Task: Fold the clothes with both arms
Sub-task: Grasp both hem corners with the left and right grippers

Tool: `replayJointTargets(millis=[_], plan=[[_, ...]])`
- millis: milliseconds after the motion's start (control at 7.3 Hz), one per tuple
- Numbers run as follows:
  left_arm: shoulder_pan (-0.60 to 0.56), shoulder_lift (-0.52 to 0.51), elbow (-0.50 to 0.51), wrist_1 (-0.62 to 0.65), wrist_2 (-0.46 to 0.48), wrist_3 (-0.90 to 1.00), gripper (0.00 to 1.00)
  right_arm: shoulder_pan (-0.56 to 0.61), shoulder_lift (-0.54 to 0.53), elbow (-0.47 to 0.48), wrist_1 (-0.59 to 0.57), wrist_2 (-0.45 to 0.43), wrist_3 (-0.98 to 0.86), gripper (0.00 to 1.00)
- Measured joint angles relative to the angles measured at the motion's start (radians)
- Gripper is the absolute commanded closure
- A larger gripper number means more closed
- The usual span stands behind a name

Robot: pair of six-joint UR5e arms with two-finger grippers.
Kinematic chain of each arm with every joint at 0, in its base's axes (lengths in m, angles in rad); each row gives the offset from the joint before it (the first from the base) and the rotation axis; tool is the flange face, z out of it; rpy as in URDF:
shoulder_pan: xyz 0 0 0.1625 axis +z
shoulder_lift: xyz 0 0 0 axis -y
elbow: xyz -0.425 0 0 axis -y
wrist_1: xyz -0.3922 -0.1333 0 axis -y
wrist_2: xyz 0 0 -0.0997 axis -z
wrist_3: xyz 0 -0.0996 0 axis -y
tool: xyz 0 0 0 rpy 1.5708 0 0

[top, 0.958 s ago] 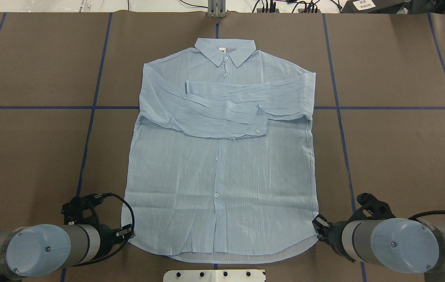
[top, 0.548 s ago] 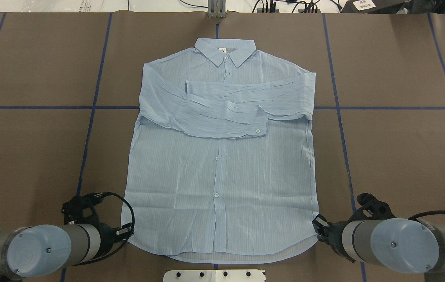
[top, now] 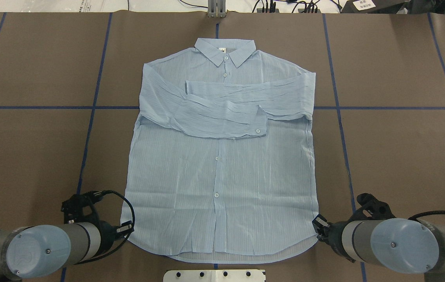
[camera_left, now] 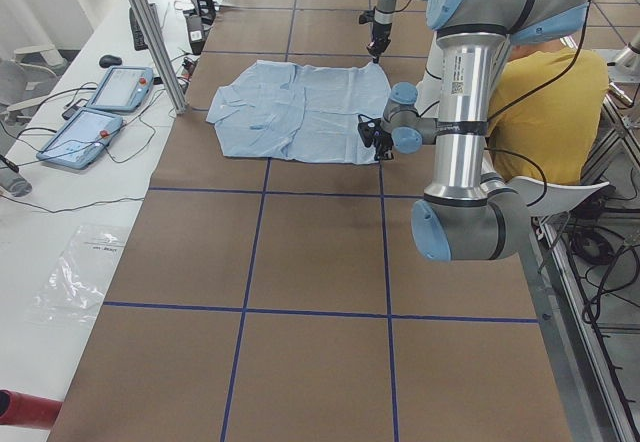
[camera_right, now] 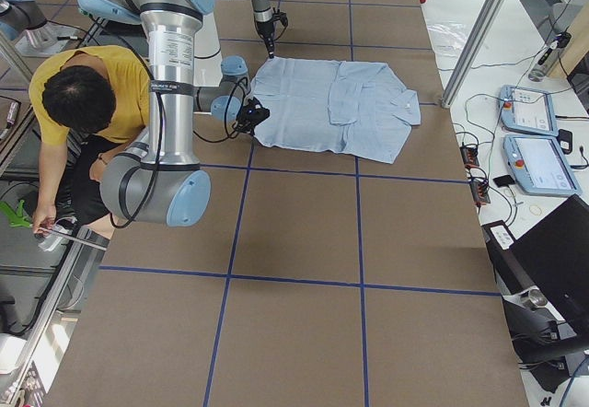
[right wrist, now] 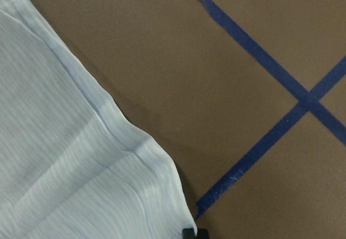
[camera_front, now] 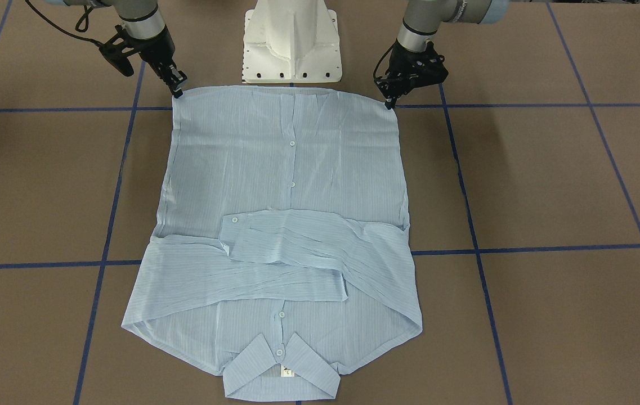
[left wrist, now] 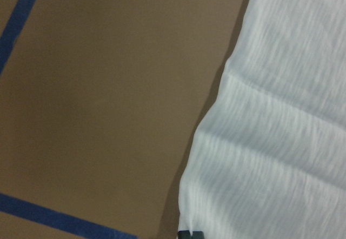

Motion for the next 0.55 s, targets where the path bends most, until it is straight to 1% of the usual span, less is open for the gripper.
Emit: replayJointTargets(millis=[274, 548], plan=[[-0.002, -0.019, -0.049, 0.013, -0.047, -0.053, 1.0, 0.003, -0.006, 0.003, 0.0, 0.001, -0.001, 1.0], [0.003, -0.016, -0.131, 0.051, -0.083, -0.126, 1.0, 0.004, -0.042, 0.042, 0.0, 0.001, -0.004, 1.0]])
